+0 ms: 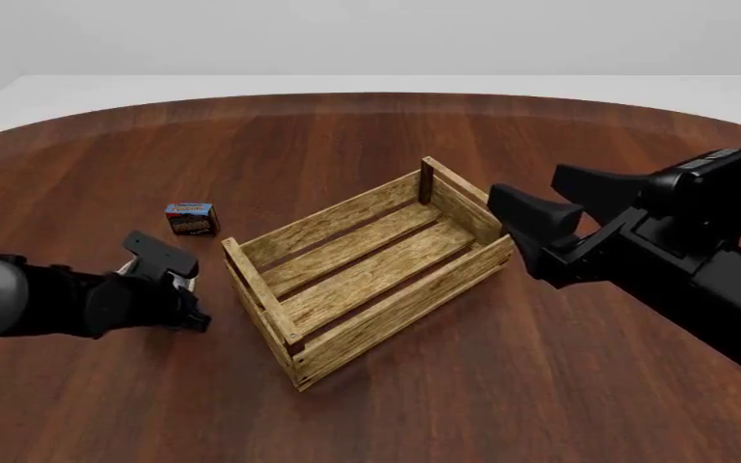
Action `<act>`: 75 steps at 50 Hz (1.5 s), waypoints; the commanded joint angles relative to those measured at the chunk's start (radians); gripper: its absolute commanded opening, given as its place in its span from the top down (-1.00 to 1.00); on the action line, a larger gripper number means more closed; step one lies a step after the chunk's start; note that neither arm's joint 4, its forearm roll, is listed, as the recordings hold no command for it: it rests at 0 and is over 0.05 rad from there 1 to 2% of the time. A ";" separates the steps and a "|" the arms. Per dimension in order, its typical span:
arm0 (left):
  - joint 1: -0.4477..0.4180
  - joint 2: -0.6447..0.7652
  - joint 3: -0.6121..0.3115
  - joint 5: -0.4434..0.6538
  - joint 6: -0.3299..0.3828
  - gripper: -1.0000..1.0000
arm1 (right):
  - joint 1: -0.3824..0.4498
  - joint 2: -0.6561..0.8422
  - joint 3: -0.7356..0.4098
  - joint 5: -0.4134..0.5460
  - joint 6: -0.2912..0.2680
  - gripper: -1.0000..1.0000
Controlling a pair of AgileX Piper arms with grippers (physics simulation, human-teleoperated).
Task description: Stack the right bowl on the left bowl and place them in the tray.
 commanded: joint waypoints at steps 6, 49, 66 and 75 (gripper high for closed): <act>-0.003 -0.128 0.047 0.027 -0.006 1.00 | 0.000 -0.009 -0.002 0.009 -0.002 -1.00; -0.055 -0.405 -0.134 0.300 0.028 1.00 | 0.002 -0.033 -0.003 0.022 0.001 -1.00; -0.129 -0.415 -0.188 0.334 0.026 1.00 | 0.002 -0.037 -0.003 0.025 -0.001 -1.00; -0.163 -0.401 -0.216 0.340 0.029 1.00 | 0.003 -0.035 -0.003 0.024 -0.001 -1.00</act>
